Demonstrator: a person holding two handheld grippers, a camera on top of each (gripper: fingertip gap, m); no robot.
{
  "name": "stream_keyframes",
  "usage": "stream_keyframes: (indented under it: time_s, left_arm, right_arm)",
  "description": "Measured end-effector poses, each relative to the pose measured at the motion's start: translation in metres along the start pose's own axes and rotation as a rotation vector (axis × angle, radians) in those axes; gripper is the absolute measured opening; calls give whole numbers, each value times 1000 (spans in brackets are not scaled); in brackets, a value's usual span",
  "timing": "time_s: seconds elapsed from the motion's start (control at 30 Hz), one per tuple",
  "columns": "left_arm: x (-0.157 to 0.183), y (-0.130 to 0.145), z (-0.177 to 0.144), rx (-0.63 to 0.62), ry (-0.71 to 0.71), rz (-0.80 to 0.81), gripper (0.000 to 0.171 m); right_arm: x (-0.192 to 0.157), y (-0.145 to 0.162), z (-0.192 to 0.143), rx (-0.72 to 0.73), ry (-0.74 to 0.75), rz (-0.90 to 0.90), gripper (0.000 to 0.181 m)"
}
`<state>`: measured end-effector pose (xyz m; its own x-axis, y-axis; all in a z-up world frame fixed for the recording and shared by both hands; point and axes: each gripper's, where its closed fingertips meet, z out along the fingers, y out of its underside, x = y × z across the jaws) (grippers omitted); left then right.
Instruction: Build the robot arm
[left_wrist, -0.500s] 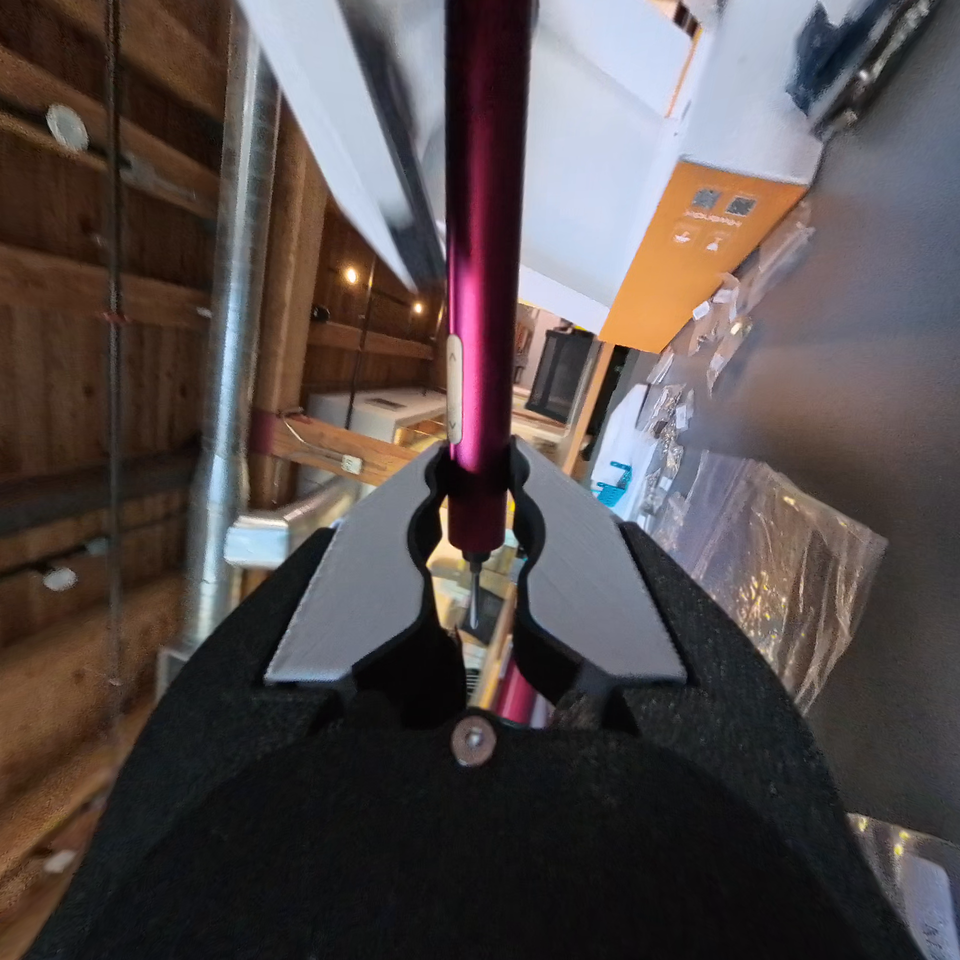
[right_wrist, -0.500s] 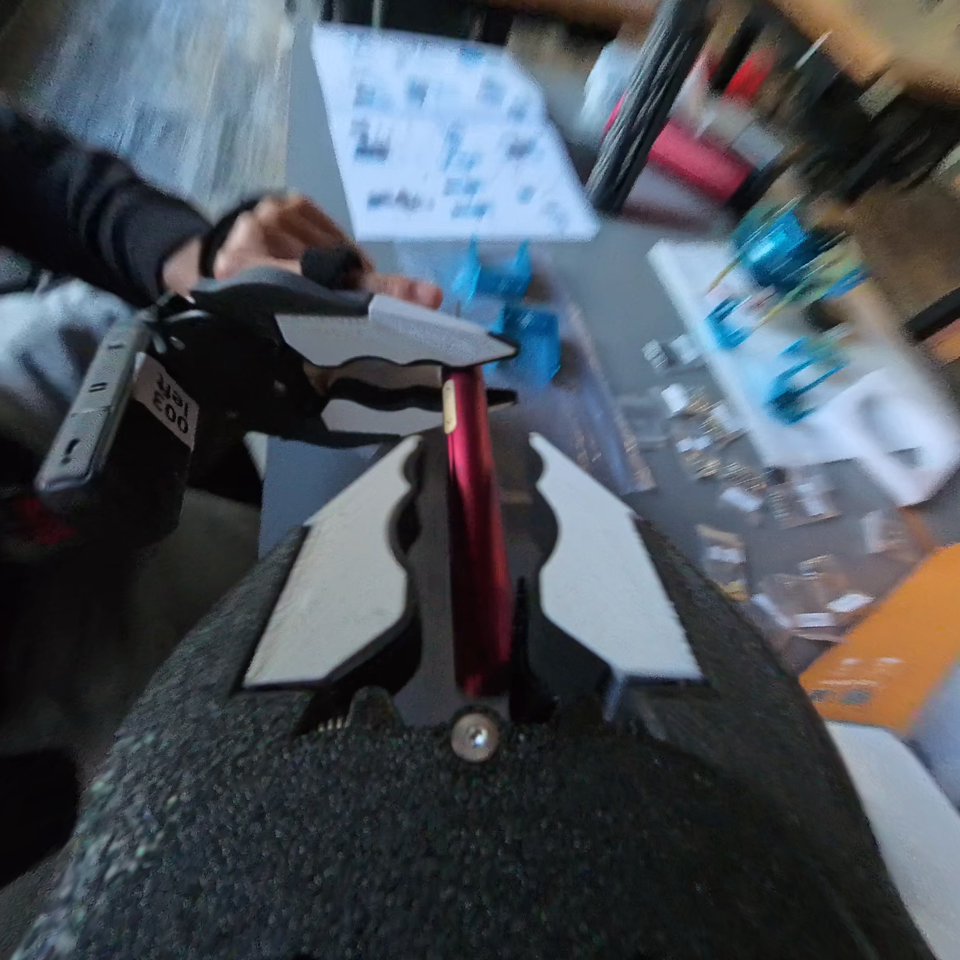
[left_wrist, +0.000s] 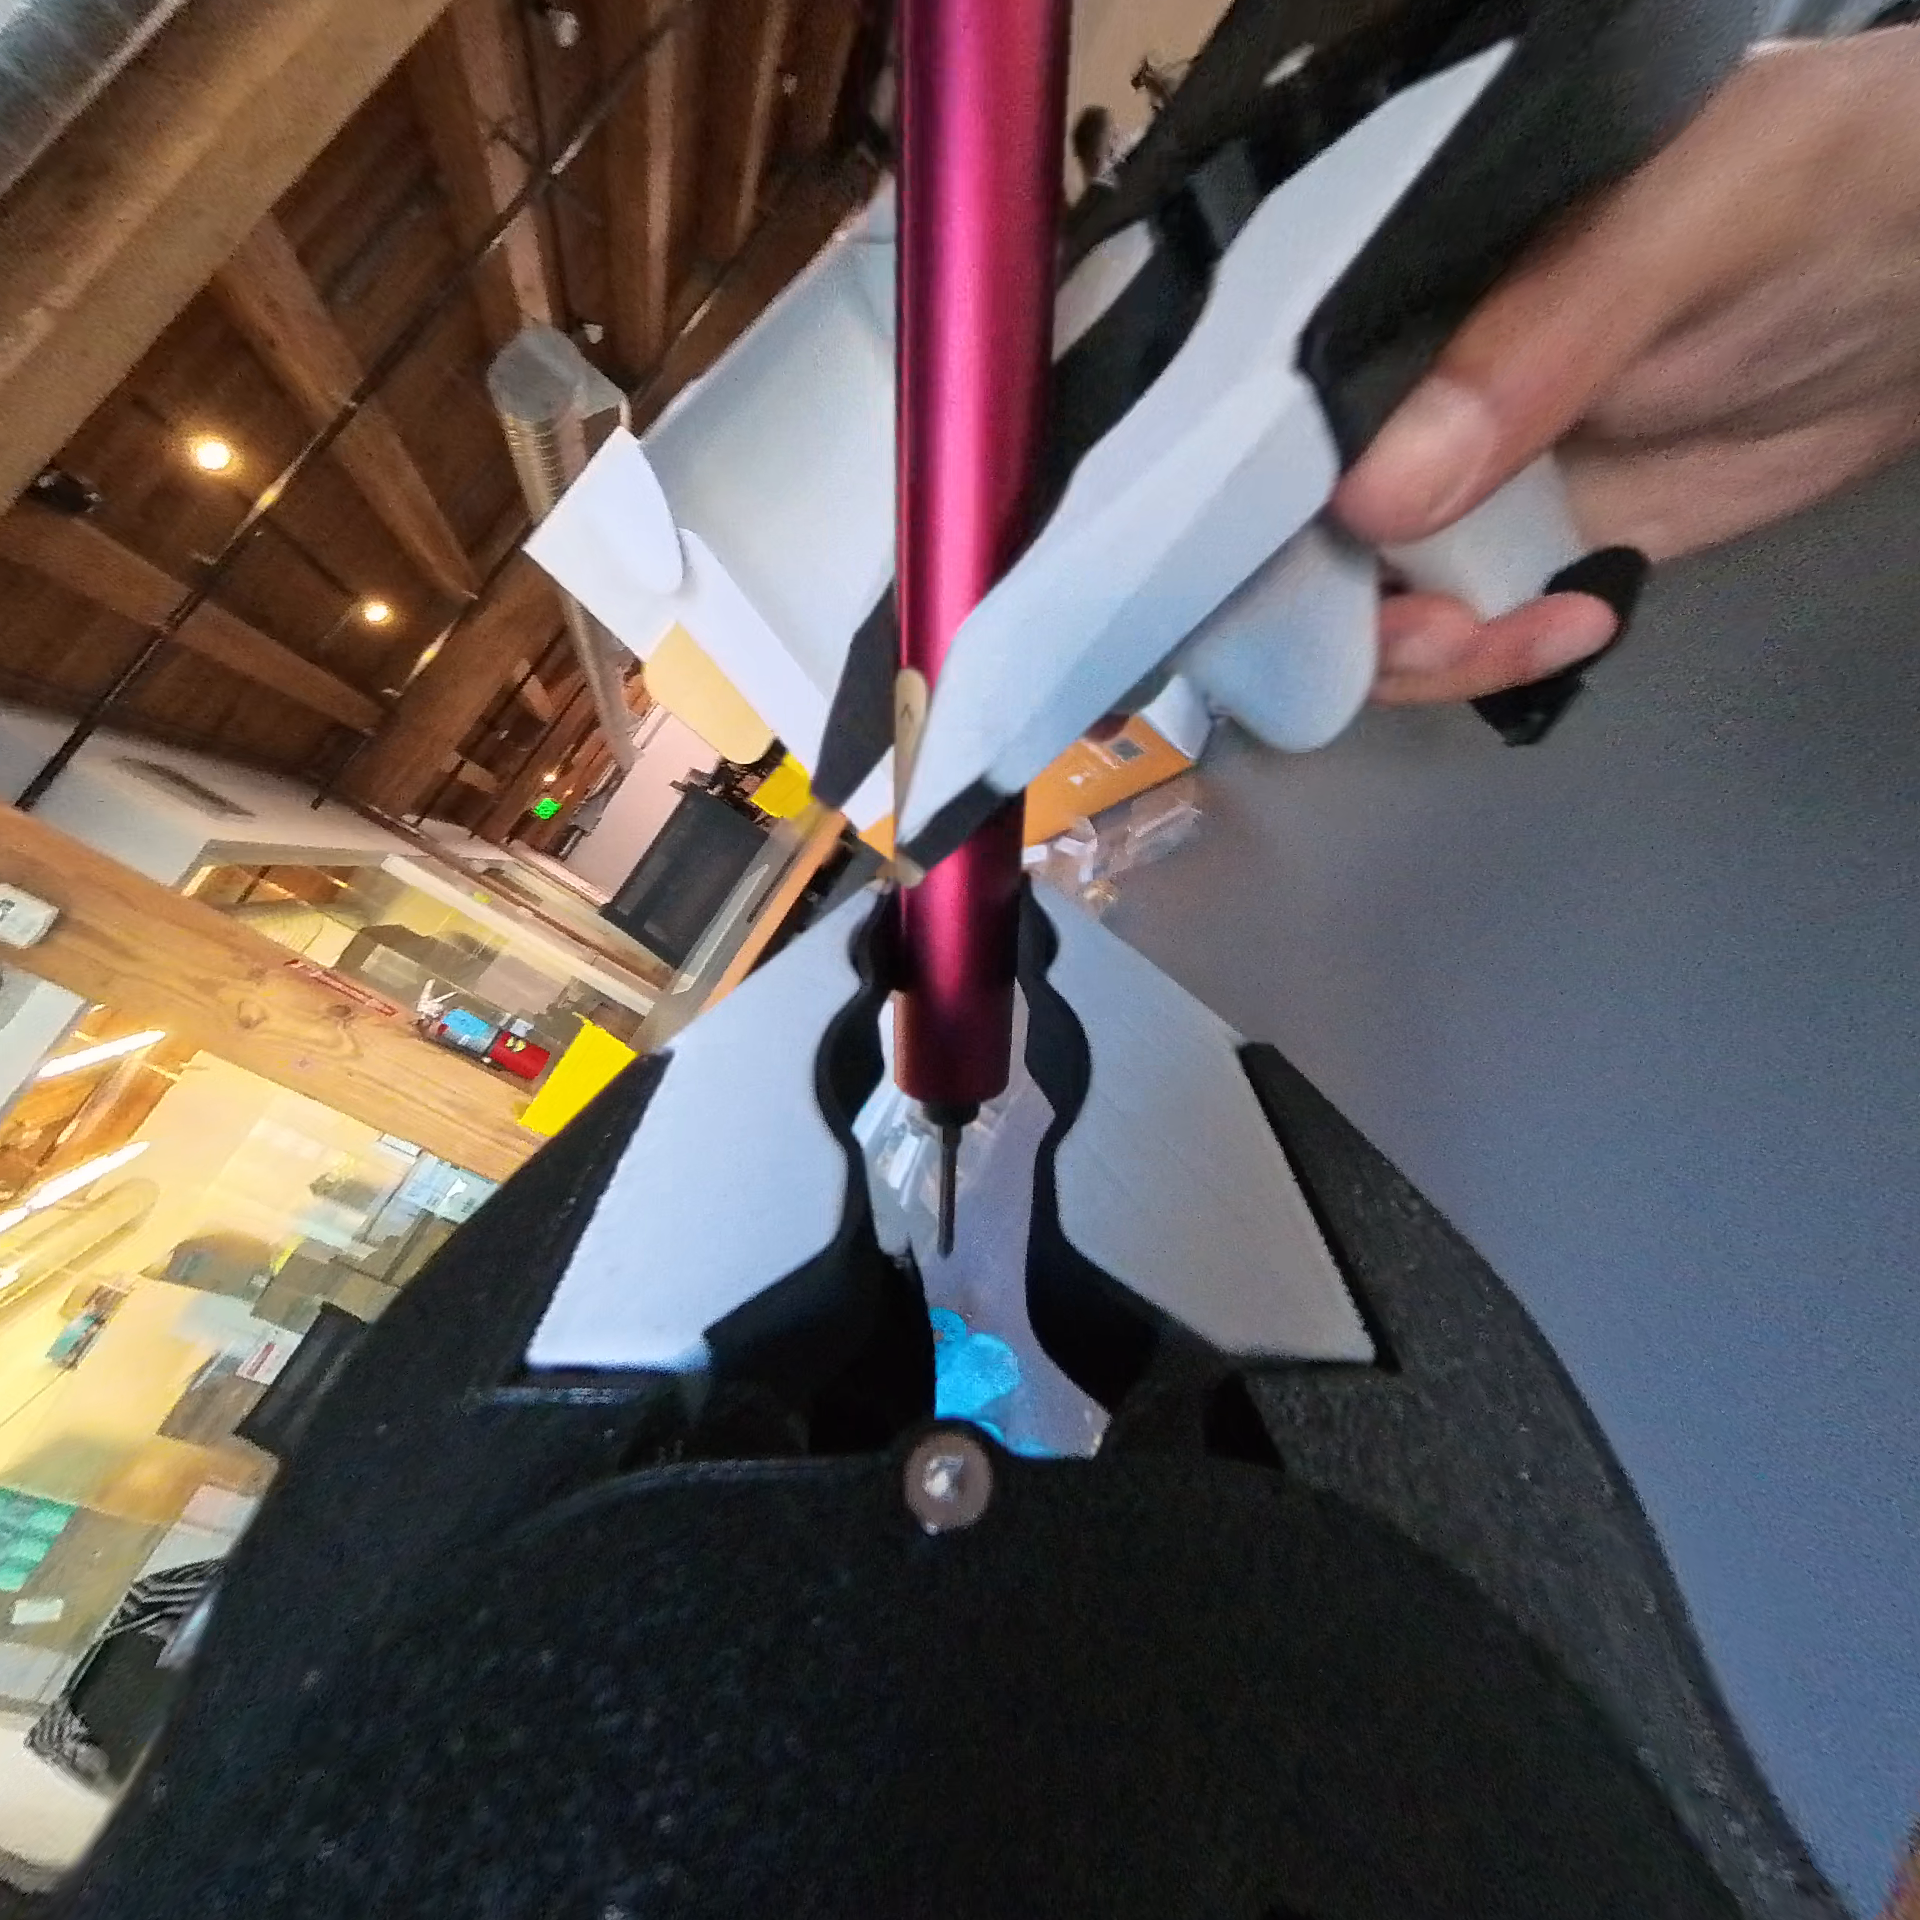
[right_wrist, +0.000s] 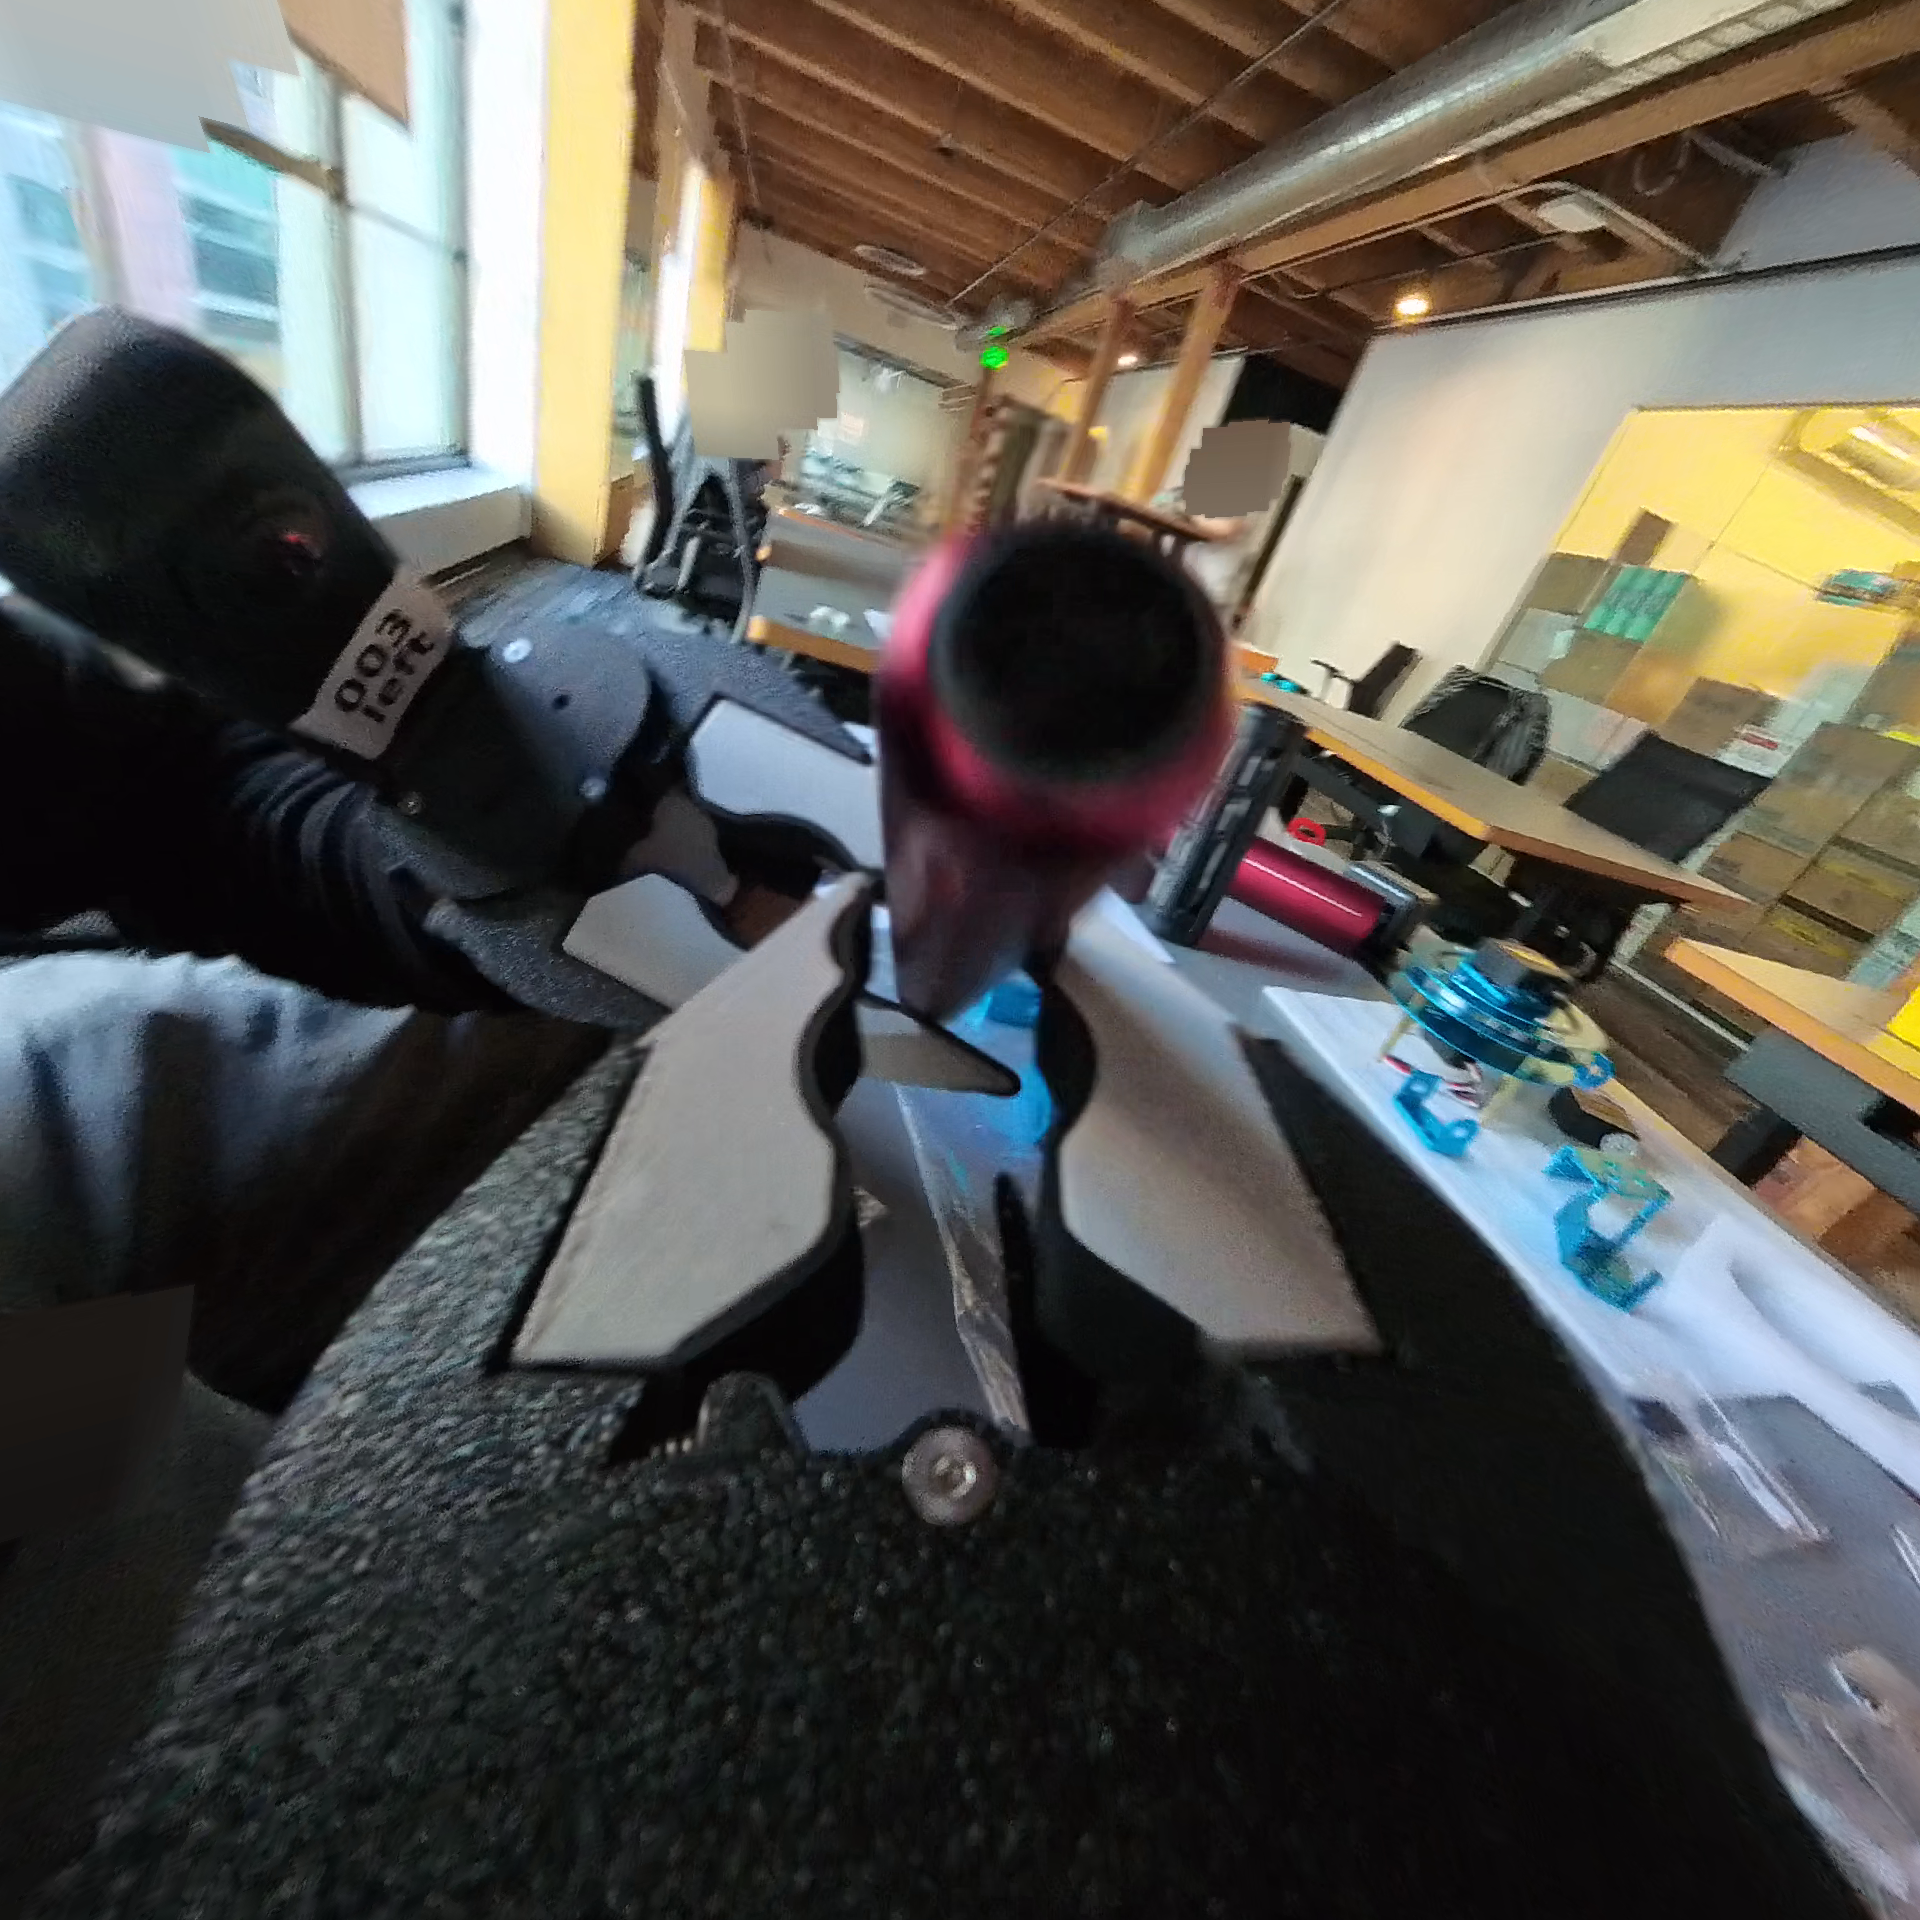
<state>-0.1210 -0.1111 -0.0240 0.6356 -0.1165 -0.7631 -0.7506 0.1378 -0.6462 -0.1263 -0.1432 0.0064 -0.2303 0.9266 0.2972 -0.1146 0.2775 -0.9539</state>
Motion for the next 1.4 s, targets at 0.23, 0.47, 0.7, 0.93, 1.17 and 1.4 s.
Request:
stream_keyframes:
  time_s: [0.23,0.47,0.7,0.93,1.17,1.4]
  left_arm:
    - [28,46,-39,-68,309,-91,46]
    - [78,129,-84,-269,988,-10,69]
    - [95,123,-67,-236,1304,-62,62]
    - [99,123,-68,-182,1434,-95,46]
    - [61,125,-52,-81,1083,-347,2]
    - [-86,131,-55,323,602,-935,3]
  right_arm:
    - [-15,38,1,-205,43,-7,19]
    - [-13,49,-30,-76,63,370,21]
    - [-3,37,-44,125,-12,572,21]
    - [28,37,-51,160,-13,603,21]
    - [121,10,-17,126,-25,539,21]
    - [112,-8,78,191,-365,443,21]
